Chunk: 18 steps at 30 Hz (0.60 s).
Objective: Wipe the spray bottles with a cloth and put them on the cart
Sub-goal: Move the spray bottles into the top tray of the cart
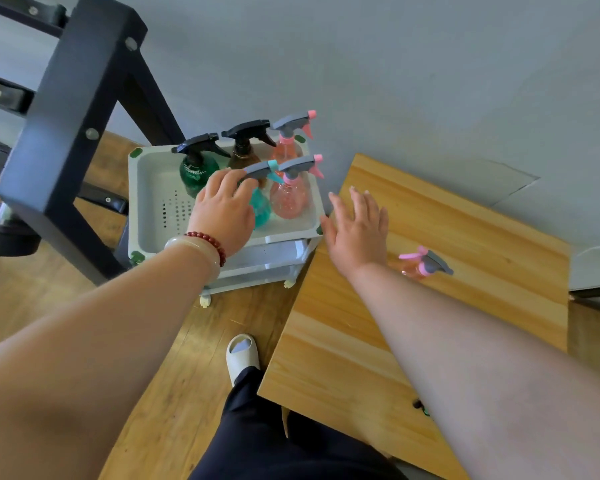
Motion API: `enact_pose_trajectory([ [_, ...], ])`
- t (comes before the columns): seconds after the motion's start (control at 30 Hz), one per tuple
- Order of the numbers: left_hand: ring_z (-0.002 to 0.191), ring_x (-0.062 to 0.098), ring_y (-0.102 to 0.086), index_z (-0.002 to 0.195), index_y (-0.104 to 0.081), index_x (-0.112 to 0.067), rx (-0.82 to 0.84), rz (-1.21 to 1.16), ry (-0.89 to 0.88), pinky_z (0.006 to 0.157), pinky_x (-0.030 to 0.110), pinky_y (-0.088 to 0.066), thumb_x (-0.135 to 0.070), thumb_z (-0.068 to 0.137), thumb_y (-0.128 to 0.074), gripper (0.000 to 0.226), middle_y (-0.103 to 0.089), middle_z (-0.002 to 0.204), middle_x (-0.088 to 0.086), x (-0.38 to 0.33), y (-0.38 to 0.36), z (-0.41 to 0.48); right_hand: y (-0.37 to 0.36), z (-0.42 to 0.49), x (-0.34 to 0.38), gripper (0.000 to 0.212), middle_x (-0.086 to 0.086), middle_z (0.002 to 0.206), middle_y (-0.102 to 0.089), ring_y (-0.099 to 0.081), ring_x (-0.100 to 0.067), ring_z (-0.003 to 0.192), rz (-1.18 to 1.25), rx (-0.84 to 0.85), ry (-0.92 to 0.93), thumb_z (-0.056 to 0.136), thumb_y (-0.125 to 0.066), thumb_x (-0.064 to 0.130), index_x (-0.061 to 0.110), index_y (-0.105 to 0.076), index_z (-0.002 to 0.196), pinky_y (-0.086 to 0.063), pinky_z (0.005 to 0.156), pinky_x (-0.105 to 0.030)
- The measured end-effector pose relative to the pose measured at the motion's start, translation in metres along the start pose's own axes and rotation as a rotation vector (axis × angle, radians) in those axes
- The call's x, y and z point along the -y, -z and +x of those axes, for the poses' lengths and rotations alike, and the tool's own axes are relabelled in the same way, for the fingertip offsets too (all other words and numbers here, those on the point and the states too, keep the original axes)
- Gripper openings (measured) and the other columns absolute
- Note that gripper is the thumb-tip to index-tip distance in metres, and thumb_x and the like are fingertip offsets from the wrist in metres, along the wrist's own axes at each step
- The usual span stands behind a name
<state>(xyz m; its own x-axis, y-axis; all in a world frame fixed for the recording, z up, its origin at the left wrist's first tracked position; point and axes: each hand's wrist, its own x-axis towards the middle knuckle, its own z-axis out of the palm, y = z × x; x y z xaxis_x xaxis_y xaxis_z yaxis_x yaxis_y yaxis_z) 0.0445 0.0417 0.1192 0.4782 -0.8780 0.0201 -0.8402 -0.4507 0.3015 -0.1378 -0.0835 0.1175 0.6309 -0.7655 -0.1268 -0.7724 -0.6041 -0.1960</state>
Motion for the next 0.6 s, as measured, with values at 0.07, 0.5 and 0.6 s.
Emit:
enact_pose_trajectory([
  [0.07, 0.137, 0.038, -0.034, 0.138, -0.052, -0.007, -0.002, -0.002, -0.022, 0.109, 0.056, -0.035, -0.013, 0.096, -0.055, 0.042, -0.046, 0.144, 0.016, -0.019, -0.006, -0.006, 0.0, -0.013, -0.017, 0.051, -0.009, 0.164, -0.015, -0.006, -0.03, 0.151, 0.01, 0.013, -0.019, 0.105, -0.03, 0.045, 0.027, -0.032, 0.152, -0.001, 0.121, -0.05],
  [0.5, 0.138, 0.039, -0.035, 0.138, -0.052, -0.007, 0.099, -0.013, -0.111, 0.11, 0.057, -0.036, -0.011, 0.095, -0.055, 0.043, -0.046, 0.146, 0.016, -0.13, -0.055, -0.032, -0.002, -0.073, -0.113, 0.052, -0.008, 0.162, -0.02, -0.009, -0.029, 0.151, 0.019, 0.015, -0.096, 0.104, -0.031, 0.047, 0.026, -0.036, 0.151, -0.001, 0.12, -0.047],
  [0.6, 0.136, 0.038, -0.038, 0.136, -0.053, -0.007, 0.106, -0.02, -0.139, 0.107, 0.056, -0.037, -0.009, 0.093, -0.057, 0.044, -0.048, 0.144, 0.015, -0.153, -0.065, -0.034, -0.005, -0.082, -0.134, 0.052, -0.007, 0.16, -0.025, -0.013, -0.03, 0.149, 0.048, 0.003, -0.106, 0.103, -0.032, 0.049, 0.025, -0.041, 0.148, -0.002, 0.119, -0.048],
])
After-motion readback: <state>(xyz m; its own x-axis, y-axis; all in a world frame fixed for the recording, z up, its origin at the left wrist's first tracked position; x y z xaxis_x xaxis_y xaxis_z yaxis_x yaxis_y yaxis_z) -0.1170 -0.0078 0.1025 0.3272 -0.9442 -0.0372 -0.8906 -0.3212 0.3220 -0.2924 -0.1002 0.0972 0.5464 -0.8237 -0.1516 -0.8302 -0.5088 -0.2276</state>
